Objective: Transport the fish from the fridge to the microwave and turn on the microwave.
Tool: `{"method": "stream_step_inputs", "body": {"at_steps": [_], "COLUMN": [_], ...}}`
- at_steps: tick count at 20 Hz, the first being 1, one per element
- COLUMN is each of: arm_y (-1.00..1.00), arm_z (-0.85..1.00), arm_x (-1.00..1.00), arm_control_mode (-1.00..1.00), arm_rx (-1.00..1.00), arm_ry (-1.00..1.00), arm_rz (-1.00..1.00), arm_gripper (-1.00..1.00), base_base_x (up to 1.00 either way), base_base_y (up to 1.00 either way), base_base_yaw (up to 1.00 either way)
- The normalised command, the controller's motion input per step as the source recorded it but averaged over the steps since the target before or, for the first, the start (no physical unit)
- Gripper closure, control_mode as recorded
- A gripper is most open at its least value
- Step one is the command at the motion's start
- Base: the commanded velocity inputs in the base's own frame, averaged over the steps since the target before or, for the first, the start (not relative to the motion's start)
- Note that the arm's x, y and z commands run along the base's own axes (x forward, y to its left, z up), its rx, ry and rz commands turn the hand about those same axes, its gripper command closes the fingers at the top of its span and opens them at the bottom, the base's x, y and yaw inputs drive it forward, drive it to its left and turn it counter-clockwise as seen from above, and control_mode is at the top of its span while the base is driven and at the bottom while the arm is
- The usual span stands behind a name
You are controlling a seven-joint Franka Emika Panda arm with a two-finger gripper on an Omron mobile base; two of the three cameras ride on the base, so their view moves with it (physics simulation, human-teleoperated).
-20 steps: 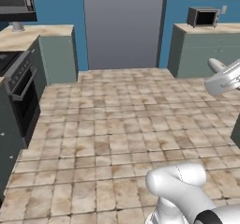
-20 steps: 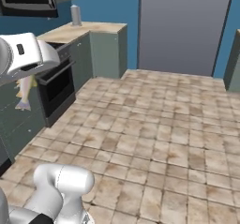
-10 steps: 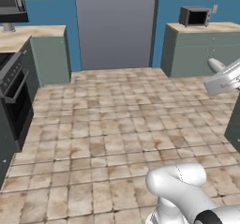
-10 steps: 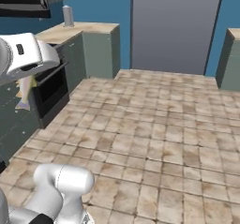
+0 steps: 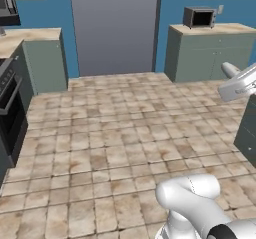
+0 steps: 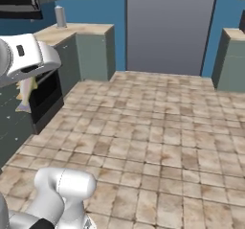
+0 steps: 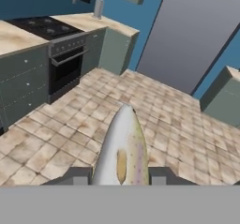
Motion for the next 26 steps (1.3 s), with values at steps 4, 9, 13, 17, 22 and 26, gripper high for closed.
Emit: {"method": "stream_step_inputs", "body": {"at_steps": [4,9,13,17,22,26], "arm_y": [0.0,0.0,0.0,0.0,0.0,0.0], "arm_z": [0.0,0.0,0.0,0.0,0.0,0.0], "arm_x": [0.0,0.0,0.0,0.0,0.0,0.0], "arm_control_mode": [1.0,1.0,1.0,1.0,1.0,1.0], "arm_rx": [0.0,0.0,0.0,0.0,0.0,0.0], "arm_ry": [0.0,0.0,0.0,0.0,0.0,0.0], "arm_rz": [0.0,0.0,0.0,0.0,0.0,0.0], "arm_gripper": [1.0,1.0,1.0,1.0,1.0,1.0], "base_base_x": [0.32,0.44,0.42,0.49,0.57,0.53], "base_base_y": [0.0,-0.02,-0.06,-0.09,-0.07,-0.07], "base_base_yaw": [-0.09,-0.06,-0.07,-0.08,-0.1,-0.1]}}
